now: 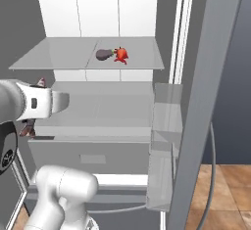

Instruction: Place one eggplant and one fish in each tupperware on the nearby counter, to pack two identical lunches.

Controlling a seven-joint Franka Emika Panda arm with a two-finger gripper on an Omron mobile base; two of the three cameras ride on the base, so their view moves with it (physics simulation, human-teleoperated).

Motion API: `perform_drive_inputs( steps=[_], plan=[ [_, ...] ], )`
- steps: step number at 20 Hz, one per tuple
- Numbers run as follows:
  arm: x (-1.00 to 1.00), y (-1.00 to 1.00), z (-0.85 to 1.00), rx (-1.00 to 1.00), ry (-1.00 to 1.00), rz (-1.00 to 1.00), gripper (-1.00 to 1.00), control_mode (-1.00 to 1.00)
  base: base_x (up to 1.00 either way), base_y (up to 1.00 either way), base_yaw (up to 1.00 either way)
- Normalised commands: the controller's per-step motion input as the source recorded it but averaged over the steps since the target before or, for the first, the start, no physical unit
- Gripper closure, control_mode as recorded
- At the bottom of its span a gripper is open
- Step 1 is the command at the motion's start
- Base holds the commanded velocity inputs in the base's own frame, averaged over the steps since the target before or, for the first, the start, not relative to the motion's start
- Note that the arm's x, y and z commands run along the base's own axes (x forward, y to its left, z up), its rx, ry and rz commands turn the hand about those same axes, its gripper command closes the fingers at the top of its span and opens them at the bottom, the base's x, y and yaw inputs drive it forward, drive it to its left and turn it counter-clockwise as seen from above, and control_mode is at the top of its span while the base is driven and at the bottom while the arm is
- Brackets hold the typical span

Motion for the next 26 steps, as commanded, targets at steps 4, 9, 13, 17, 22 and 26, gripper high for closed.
perform_drive_inputs(
  steps=[4, 9, 13, 17, 22, 26],
  plan=[
    [0.00, 0.00, 0.00, 0.00, 0.00, 0.00, 1.00, 1.00, -0.02, 0.18, 0.09],
    [0.00, 0.00, 0.00, 0.00, 0.00, 0.00, 1.00, 1.00, -0.86, -0.05, 0.07],
    [0.00, 0.00, 0.00, 0.00, 0.00, 0.00, 1.00, 1.00, -1.00, -0.28, 0.08],
    [0.00, 0.00, 0.00, 0.00, 0.00, 0.00, 1.00, 1.00, -0.99, -0.66, 0.04],
    [0.00, 0.00, 0.00, 0.00, 0.00, 0.00, 1.00, 1.00, -0.29, -1.00, 0.00],
    [0.00, 0.00, 0.00, 0.00, 0.00, 0.00, 1.00, 1.00, 0.02, -1.00, 0.00]
  ],
)
